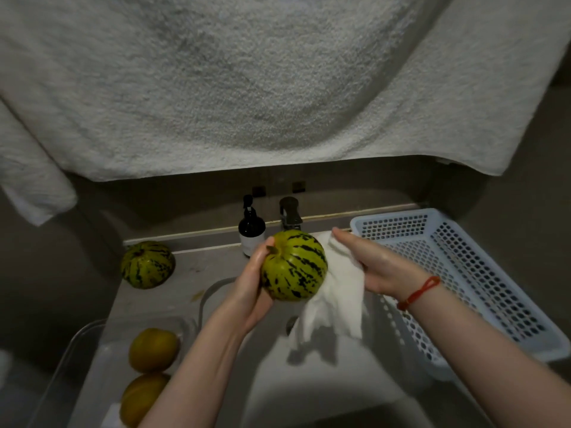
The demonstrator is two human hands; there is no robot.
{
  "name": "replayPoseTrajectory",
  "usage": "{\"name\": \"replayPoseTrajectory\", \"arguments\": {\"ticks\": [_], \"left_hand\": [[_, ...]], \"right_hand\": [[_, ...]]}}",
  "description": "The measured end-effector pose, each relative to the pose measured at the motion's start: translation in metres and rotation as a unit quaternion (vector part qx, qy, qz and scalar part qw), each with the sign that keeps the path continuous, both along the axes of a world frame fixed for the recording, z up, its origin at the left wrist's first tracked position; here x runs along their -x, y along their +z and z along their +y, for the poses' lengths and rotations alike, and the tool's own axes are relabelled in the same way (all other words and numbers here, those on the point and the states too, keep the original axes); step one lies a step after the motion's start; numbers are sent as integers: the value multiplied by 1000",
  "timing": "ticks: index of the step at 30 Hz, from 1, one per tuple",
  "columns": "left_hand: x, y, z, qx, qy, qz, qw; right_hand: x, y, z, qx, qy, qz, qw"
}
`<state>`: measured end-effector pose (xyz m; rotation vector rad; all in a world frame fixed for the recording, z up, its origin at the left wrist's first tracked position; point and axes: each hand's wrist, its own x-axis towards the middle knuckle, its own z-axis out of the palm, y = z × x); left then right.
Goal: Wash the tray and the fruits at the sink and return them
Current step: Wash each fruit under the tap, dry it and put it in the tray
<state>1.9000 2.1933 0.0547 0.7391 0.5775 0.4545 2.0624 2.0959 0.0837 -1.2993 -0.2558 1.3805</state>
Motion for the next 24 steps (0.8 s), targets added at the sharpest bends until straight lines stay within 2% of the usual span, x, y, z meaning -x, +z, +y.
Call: {"name": "replayPoseTrajectory", "arguments": {"ticks": [4, 8, 16, 19, 21, 23, 24], "left_hand": [[8, -2, 1, 44, 22, 15, 999], [19, -8, 3, 91, 20, 11, 996], [29, -9, 3, 117, 11, 32, 993], [30, -10, 5, 117, 16, 45, 992], [31, -11, 4, 123, 16, 47, 991], [31, -15, 3, 127, 6, 50, 991], [30, -16, 1, 129, 0, 52, 990]], "right_hand": [[5, -13, -17, -136, 36, 130, 982], [14, -36, -30, -243, 0, 217, 945], [21, -37, -41, -315, 66, 224, 920], [25, -38, -43, -281, 92, 134, 946], [30, -38, -39, -226, 91, 66, 968], [36, -40, -31, -152, 60, -72, 984], [40, -42, -26, -116, 35, -159, 980]]}}
